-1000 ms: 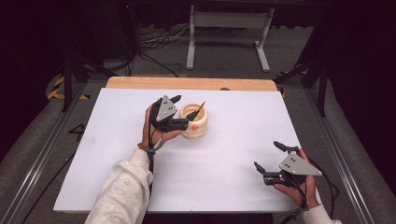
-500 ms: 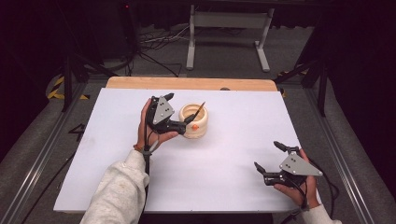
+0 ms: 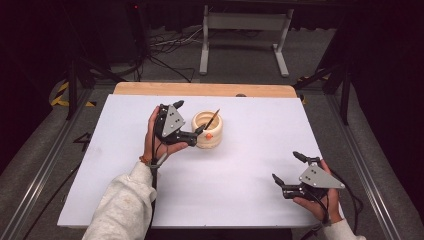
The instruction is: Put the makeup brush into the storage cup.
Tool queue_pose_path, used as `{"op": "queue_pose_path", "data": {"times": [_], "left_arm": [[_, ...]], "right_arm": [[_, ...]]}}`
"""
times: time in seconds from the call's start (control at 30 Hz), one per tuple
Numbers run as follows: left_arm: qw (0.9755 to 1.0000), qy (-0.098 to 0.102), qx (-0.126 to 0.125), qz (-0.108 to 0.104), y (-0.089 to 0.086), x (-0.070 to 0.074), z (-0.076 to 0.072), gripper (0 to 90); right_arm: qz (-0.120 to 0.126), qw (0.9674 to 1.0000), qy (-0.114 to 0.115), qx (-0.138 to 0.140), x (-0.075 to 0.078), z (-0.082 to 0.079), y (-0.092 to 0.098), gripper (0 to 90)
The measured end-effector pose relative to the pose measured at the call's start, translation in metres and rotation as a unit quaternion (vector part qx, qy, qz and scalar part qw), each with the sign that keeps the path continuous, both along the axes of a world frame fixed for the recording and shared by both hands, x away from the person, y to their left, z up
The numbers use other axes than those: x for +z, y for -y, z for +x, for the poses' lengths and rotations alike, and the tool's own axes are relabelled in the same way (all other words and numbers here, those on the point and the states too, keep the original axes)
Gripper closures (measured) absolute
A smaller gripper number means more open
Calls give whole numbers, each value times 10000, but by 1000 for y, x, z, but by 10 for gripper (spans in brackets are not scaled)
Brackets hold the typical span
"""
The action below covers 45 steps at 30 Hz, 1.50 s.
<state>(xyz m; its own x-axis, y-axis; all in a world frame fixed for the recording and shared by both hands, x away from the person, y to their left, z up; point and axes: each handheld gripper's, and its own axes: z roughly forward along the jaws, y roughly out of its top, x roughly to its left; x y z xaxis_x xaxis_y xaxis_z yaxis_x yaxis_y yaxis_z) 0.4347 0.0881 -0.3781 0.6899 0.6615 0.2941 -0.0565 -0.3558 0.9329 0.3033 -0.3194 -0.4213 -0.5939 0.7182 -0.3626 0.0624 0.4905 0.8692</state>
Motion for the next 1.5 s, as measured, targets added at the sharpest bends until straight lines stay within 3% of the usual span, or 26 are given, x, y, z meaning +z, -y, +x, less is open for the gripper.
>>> {"op": "queue_pose_path", "data": {"times": [0.1,0.3,0.47,0.97,1.5], "left_arm": [[10000,-19,-14,-63,-3,0,-3,24],[9999,72,54,128,-9,-1,-7,26],[9997,1,18,244,-14,-1,-10,20],[9992,9,-170,372,-27,1,-28,24],[9988,17,-143,465,-39,-3,-38,28]], "right_arm": [[-1,10000,19,-10,1,-1,0,71],[-13,10000,7,-4,0,0,-1,69],[-19,10000,20,-5,0,0,-1,68],[-11,10000,8,-7,0,0,-1,67],[-4,10000,18,-11,1,-1,-2,69]]}}
